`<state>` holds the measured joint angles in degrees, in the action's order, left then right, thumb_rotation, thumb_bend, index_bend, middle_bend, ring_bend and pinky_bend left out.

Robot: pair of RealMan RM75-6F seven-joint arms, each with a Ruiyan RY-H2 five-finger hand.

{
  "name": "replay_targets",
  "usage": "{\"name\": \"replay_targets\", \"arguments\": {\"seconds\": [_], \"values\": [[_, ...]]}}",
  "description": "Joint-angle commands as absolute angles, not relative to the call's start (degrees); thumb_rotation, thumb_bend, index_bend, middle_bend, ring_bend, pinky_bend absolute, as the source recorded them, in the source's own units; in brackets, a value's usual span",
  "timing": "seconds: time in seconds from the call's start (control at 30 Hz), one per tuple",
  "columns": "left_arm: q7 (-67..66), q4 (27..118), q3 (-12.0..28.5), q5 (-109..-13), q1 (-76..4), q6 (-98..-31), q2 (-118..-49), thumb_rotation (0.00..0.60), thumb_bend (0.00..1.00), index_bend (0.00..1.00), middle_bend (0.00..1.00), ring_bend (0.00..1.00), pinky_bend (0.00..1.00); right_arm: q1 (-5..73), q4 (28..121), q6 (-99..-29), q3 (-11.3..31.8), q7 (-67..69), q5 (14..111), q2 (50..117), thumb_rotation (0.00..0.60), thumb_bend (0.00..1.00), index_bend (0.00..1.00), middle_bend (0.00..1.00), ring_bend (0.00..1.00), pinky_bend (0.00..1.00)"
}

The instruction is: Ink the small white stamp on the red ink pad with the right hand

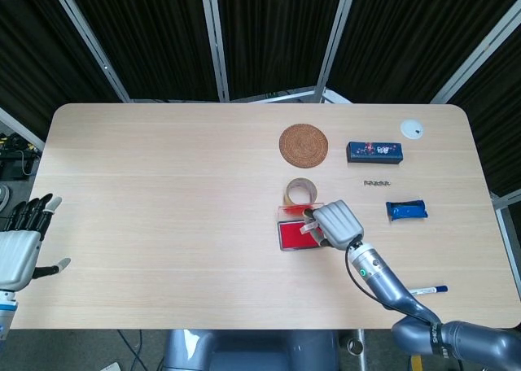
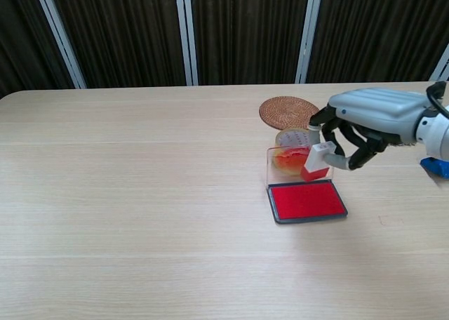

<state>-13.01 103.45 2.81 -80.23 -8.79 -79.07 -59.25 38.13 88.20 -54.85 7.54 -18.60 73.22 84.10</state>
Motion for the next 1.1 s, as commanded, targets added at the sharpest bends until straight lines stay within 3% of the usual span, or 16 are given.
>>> {"name": "replay_targets", "arguments": {"seconds": [0.03,0.57,1.1], "values": [[-13.38,103.45,2.92,-79.79,-8.97,-78.79,-59.37,0.600,0.00,0.00,0.00,0.00,0.00,39.04,86.45,-53.91,7.58,-17.77,73.29,86.24,0.600,0.46,0.58,0.63,0.74,0.80],[-14.37,103.19,2.90,-78.48,-9.54,-77.83,-59.85,0.600,0.00,0.00,0.00,0.00,0.00,40.78,76.77,-54.11,7.14,-16.26,75.12,93.94,0.600,0.48,0.59,0.63,0.74,0.80],[-14.76,103.05,2.76,-78.09,-9.73,-77.66,-60.08,0.600,0.00,0.00,0.00,0.00,0.00,40.16,72.40,-53.16,6.15,-14.12,74.54,95.97,0.600,0.49,0.59,0.63,0.74,0.80]]}}
